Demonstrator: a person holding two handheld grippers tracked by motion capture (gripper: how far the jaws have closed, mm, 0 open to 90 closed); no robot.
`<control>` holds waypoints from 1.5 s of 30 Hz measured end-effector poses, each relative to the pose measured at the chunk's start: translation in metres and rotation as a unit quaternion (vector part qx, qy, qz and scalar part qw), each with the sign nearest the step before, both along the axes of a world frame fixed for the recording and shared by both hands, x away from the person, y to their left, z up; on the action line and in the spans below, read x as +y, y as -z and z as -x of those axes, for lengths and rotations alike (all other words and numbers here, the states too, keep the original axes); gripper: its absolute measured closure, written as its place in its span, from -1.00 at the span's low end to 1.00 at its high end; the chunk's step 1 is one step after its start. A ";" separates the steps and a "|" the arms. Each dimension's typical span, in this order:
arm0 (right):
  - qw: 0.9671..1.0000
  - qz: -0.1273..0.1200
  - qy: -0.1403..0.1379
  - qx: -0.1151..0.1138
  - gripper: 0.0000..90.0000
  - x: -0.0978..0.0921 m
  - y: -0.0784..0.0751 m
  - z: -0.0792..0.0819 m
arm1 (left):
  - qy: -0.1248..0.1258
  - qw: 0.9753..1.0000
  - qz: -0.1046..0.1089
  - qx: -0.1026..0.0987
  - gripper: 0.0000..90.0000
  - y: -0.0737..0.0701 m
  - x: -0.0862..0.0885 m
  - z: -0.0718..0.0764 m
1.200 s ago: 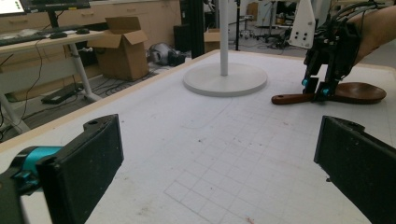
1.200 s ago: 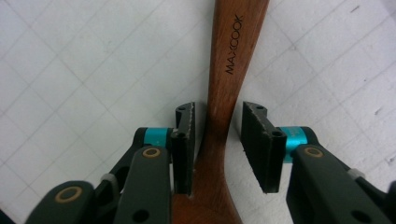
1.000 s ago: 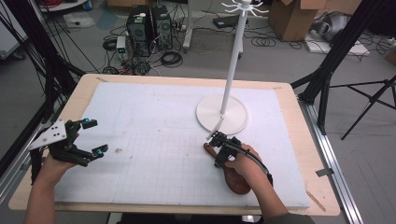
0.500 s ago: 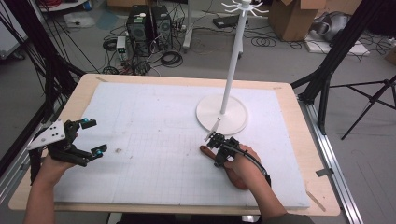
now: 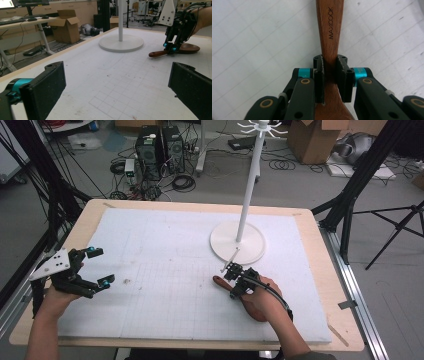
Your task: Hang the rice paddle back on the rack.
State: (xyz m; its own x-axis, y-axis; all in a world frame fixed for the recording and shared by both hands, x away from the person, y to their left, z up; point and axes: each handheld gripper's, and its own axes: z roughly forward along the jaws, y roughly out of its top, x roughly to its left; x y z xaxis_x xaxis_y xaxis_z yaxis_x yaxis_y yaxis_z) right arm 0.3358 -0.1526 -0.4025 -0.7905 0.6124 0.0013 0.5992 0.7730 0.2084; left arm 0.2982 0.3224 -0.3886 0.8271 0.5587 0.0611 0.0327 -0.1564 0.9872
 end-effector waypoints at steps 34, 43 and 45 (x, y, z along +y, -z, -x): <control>0.979 -0.184 0.027 -0.082 0.75 -0.051 -0.063 0.010 | -0.001 1.000 -0.003 0.004 -0.96 0.002 -0.001 -0.001; 0.969 -0.219 0.039 -0.104 0.75 -0.068 -0.084 0.012 | -0.002 1.000 -0.003 0.005 -0.96 0.002 0.000 -0.001; 0.968 -0.223 0.039 -0.105 0.75 -0.071 -0.088 0.012 | -0.002 1.000 -0.003 0.004 -0.96 0.003 0.000 -0.001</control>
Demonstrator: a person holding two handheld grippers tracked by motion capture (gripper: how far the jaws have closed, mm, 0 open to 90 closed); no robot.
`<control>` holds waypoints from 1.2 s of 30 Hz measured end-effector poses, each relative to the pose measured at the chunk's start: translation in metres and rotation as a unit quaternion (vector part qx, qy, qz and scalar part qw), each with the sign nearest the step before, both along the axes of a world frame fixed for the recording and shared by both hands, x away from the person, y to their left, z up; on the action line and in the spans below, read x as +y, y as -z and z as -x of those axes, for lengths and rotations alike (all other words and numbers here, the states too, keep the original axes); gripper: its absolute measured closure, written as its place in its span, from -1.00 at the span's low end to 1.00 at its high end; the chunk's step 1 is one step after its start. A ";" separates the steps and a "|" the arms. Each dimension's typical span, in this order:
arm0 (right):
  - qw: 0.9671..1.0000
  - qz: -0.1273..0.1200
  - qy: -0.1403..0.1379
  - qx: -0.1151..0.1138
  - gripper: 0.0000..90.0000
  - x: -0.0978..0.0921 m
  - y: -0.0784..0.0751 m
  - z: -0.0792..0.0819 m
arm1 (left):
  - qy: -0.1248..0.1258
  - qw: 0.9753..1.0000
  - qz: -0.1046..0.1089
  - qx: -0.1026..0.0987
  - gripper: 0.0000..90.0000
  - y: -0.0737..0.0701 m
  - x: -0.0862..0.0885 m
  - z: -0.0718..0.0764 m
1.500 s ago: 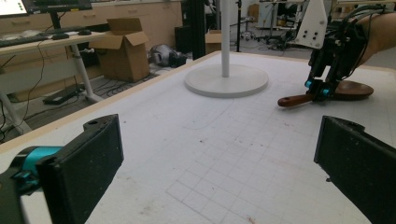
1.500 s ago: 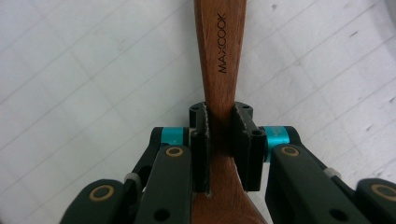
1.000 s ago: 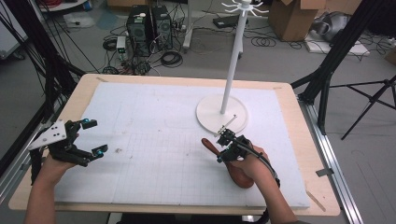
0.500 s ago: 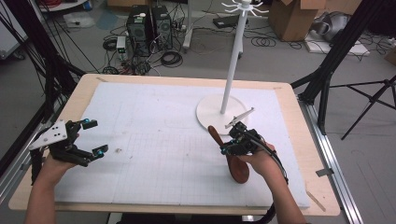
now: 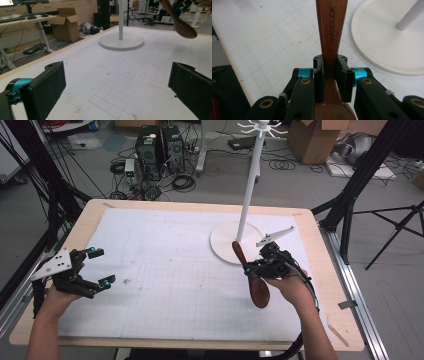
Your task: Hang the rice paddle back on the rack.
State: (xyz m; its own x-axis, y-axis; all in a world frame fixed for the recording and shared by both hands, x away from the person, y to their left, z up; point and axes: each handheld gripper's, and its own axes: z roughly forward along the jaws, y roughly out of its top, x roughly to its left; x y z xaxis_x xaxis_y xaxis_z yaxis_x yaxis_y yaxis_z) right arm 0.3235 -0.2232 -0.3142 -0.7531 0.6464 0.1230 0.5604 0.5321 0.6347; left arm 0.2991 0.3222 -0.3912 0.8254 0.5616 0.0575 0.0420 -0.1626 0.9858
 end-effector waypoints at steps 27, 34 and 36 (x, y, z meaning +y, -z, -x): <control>0.993 -0.071 0.047 -0.082 0.75 -0.061 -0.069 0.017 | -0.001 1.000 -0.002 0.002 -0.96 0.001 0.001 0.000; 0.989 -0.088 0.063 -0.100 0.75 -0.079 -0.080 0.020 | -0.001 1.000 -0.002 0.002 -0.96 0.001 0.000 0.000; 0.988 -0.093 0.067 -0.102 0.75 -0.083 -0.083 0.021 | -0.001 1.000 -0.002 0.002 -0.96 0.001 0.000 0.000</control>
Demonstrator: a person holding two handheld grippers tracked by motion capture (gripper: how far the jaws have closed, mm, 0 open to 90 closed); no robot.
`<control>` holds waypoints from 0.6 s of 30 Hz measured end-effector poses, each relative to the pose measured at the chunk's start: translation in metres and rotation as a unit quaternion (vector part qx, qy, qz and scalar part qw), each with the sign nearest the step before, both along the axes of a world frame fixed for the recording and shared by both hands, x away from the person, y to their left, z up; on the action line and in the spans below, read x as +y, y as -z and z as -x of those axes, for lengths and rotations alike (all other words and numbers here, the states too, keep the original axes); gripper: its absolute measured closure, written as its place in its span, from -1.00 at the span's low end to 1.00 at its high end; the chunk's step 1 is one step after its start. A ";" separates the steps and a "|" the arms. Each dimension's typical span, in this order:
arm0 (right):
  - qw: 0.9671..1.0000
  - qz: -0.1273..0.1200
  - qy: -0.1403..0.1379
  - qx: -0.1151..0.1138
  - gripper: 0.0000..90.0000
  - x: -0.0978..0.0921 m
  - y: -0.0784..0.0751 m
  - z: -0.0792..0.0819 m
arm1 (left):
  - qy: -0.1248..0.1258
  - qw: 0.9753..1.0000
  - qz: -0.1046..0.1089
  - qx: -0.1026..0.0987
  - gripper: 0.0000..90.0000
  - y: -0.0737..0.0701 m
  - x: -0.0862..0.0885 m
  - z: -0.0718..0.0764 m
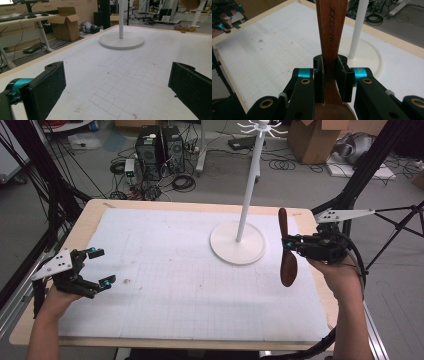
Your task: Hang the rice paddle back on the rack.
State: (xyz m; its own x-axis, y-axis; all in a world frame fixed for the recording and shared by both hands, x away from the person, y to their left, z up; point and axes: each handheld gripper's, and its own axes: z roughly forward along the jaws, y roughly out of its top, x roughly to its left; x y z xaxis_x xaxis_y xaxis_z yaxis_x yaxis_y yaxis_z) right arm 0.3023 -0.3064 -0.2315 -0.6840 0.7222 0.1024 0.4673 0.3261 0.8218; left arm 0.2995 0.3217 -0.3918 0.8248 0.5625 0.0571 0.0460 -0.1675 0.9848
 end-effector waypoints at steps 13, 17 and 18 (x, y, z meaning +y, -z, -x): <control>1.000 -0.011 0.010 -0.012 0.75 -0.018 -0.018 -0.002 | 0.001 1.000 -0.001 0.001 -0.96 0.000 -0.001 0.000; 1.000 -0.010 0.014 -0.016 0.75 -0.021 -0.024 -0.003 | 0.001 1.000 -0.003 0.001 -0.96 0.000 -0.001 0.000; 1.000 -0.011 0.013 -0.017 0.75 -0.023 -0.026 -0.004 | 0.001 1.000 -0.002 0.001 -0.96 0.000 -0.001 0.000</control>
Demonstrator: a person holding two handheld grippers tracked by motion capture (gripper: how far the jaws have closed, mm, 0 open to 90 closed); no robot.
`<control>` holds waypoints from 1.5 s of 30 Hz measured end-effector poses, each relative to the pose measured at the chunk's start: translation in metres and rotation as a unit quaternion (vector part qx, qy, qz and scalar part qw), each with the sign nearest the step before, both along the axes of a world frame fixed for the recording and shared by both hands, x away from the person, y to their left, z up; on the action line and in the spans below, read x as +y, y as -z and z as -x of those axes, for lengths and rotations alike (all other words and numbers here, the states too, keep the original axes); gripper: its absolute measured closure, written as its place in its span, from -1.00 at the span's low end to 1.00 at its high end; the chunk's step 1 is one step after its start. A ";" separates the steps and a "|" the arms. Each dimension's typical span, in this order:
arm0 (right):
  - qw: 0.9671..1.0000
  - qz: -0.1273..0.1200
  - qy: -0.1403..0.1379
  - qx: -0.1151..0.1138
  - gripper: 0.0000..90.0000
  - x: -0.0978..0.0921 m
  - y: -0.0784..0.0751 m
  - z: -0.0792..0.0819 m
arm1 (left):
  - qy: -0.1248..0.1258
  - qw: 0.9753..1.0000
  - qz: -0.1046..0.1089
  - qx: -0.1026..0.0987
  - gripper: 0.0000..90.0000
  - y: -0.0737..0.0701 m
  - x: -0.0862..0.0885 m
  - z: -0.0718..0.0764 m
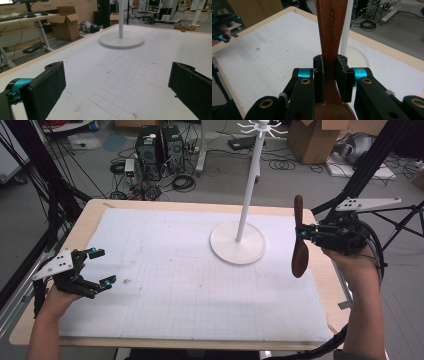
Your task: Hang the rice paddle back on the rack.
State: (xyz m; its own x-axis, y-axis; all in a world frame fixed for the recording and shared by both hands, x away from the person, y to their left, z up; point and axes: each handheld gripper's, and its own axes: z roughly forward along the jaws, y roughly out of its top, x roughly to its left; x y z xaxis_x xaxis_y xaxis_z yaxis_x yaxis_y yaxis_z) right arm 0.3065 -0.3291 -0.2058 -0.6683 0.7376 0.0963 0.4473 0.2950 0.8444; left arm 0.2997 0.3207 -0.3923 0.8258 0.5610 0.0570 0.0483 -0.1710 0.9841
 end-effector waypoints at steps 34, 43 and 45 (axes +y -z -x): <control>1.000 0.009 0.006 -0.022 0.75 0.000 -0.057 -0.025 | -0.005 1.000 0.000 0.000 -0.96 0.000 0.002 0.000; 1.000 0.007 0.000 -0.024 0.75 0.005 -0.070 -0.033 | -0.005 1.000 0.000 0.001 -0.96 0.000 0.003 0.000; 1.000 0.008 0.002 -0.025 0.75 0.005 -0.071 -0.036 | -0.003 1.000 -0.001 0.000 -0.96 0.000 0.003 0.000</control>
State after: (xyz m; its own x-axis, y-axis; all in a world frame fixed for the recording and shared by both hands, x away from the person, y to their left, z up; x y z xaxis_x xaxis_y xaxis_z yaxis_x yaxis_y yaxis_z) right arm 0.3424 -0.3239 -0.1346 -0.6693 0.7413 0.0500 0.4051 0.3078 0.8609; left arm 0.2996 0.3241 -0.3921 0.8221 0.5664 0.0580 0.0489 -0.1717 0.9839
